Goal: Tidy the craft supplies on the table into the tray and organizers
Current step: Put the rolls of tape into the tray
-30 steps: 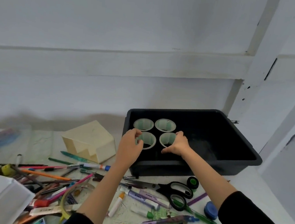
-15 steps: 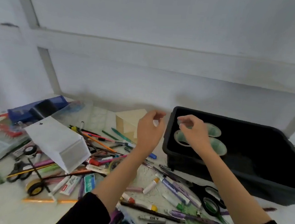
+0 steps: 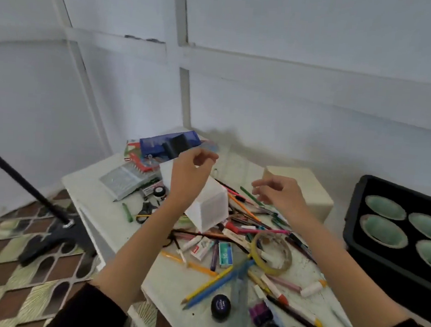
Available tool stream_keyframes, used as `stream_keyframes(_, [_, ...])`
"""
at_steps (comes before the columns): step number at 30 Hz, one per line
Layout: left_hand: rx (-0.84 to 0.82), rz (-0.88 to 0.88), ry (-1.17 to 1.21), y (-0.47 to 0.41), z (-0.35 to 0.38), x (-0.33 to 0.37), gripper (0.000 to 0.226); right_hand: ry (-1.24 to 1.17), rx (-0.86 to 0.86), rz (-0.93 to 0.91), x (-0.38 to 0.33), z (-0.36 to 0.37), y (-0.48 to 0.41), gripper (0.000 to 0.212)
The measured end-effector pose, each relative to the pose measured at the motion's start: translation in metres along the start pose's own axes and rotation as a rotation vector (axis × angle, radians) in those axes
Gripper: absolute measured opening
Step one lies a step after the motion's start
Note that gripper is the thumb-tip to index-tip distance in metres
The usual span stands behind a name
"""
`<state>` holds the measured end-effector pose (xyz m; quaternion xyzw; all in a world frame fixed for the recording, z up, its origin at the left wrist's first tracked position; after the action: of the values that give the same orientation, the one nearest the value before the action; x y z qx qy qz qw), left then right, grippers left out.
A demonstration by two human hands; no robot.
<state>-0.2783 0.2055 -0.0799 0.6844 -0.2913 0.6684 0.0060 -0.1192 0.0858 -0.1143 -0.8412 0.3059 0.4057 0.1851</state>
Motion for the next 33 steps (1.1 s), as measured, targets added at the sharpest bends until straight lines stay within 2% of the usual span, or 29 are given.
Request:
stream_keyframes(4, [0.177,-0.079,0.019,-0.039,-0.060,-0.023,0.019,0.035,-0.067,0.053,-0.024,0.026,-0.021,0.021])
stream_keyframes(8, [0.239,-0.180,0.039,-0.081,-0.100,-0.052,0.016,-0.028,-0.059,0.094,-0.042,0.054,-0.052,0.020])
stream_keyframes(14, [0.168,-0.428,0.135,-0.147,-0.119,-0.118,0.016,-0.018,0.038,0.101,-0.084,0.107,-0.110,0.015])
stream_keyframes(17, [0.101,-0.577,0.163,-0.175,-0.117,-0.148,0.031,0.100,0.035,0.074,-0.100,0.139,-0.141,0.016])
stream_keyframes(19, [0.056,-0.668,0.234,-0.191,-0.110,-0.165,0.036,0.215,-0.015,0.047,-0.110,0.156,-0.157,0.027])
stream_keyframes(22, [0.086,-0.750,0.401,-0.204,-0.098,-0.174,0.044,0.291,-0.089,0.007,-0.110,0.177,-0.179,0.057])
stream_keyframes(25, [0.198,-0.708,0.449,-0.206,-0.099,-0.176,0.051,0.413,-0.178,-0.003,-0.106,0.201,-0.196,0.095])
stream_keyframes(27, [0.250,-0.665,0.481,-0.207,-0.106,-0.182,0.047,0.541,-0.185,-0.025,-0.107,0.217,-0.208,0.107])
stream_keyframes(30, [0.270,-0.647,0.504,-0.204,-0.115,-0.185,0.041,0.618,-0.099,-0.043,-0.114,0.226,-0.214,0.084])
stream_keyframes(33, [0.254,-0.699,0.462,-0.204,-0.132,-0.191,0.037,0.380,-0.003,0.016,-0.118,0.219,-0.210,0.069])
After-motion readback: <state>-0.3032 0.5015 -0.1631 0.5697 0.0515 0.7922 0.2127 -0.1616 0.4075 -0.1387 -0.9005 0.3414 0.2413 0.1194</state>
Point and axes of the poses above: each hand's wrist, its own y-axis away from the middle knuckle, its own z-axis out of the palm, x = y × z, the point moved 1 cm from there along -y, towards the middle knuckle, and after that the axes turned 15 degrees about y, right-handed, at the moved point
